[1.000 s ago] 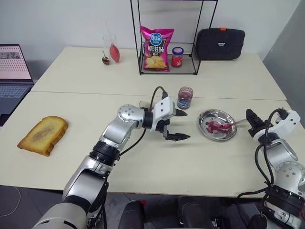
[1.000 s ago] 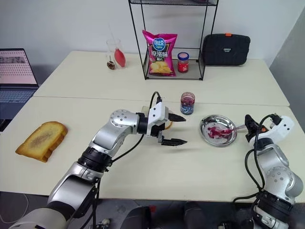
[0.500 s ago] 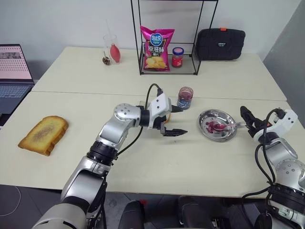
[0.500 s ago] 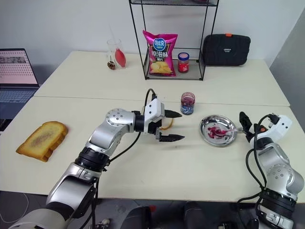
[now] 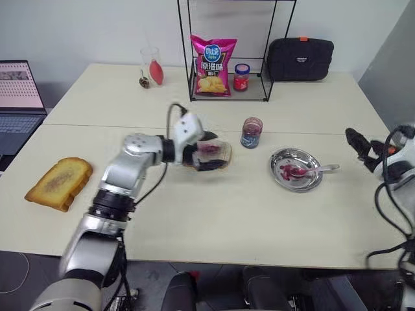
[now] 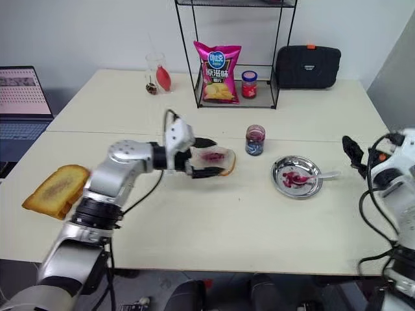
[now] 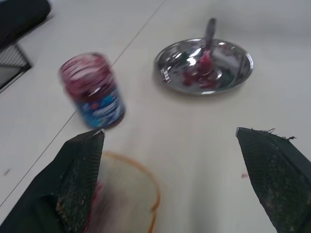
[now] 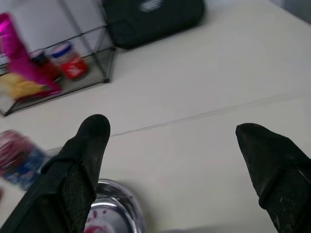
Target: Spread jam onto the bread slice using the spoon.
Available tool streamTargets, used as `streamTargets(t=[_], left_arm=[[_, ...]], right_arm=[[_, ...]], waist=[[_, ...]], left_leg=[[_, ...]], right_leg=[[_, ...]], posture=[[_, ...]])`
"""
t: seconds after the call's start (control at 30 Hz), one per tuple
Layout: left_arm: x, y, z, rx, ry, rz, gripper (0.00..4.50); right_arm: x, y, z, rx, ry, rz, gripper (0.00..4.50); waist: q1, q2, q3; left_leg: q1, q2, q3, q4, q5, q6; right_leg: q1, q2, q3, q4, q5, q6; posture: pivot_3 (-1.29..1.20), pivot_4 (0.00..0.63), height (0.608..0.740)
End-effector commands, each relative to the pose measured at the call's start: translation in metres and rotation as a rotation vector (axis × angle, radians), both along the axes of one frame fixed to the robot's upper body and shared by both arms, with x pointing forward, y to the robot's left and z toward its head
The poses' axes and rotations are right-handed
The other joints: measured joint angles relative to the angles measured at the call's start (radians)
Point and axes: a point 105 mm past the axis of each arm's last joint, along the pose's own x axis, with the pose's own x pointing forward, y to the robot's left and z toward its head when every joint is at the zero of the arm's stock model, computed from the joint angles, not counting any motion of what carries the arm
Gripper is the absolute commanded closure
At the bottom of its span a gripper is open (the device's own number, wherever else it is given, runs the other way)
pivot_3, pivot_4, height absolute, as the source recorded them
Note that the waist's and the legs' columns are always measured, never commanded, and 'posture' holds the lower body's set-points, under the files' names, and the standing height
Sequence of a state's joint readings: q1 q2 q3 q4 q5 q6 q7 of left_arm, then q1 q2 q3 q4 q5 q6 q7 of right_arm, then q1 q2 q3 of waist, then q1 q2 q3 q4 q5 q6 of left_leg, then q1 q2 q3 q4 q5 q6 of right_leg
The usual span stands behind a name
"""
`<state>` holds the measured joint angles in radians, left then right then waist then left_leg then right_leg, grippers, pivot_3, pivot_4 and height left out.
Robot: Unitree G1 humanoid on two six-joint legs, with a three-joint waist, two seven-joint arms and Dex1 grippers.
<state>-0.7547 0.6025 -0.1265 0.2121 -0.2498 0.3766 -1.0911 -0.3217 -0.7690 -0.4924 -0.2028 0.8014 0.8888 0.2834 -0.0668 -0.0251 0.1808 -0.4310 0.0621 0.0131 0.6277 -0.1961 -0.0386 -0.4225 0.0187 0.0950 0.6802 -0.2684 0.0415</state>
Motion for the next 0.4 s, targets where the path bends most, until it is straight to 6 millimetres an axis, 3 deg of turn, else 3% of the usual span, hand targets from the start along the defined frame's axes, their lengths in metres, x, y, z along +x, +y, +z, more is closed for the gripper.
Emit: streamTargets(t=[0.03, 0.23, 0.4], left_arm=[[-0.002, 0.051, 0.015, 0.016, 0.008, 0.114, 0.0], [-0.024, 0.105, 0.009, 0.082, 0.116, 0.215, 0.0], [-0.039, 0.117, 0.0, 0.118, 0.158, 0.224, 0.0]], right_arm=[[-0.031, 0.052, -0.004, -0.301, 0.097, 0.39, 0.02], [-0.062, 0.072, -0.011, -0.463, 0.185, 0.609, 0.02], [-0.064, 0.07, -0.011, -0.461, 0.185, 0.605, 0.02]], waist=[[0.0, 0.0, 0.0], [0.008, -0.001, 0.001], [0.009, -0.004, 0.002]], left_leg=[[0.0, 0.0, 0.0, -0.001, 0.0, 0.0], [-0.001, -0.002, 0.001, 0.001, 0.0, 0.0], [0.0, -0.001, 0.001, 0.002, 0.0, 0.0]], right_leg=[[0.0, 0.0, 0.0, 0.0, 0.0, 0.0], [0.0, -0.003, -0.001, -0.001, -0.002, 0.001], [0.001, -0.004, -0.001, -0.001, -0.001, 0.002]], posture=[[0.0, 0.15, 0.74], [0.0, 0.15, 0.74], [0.0, 0.15, 0.74]])
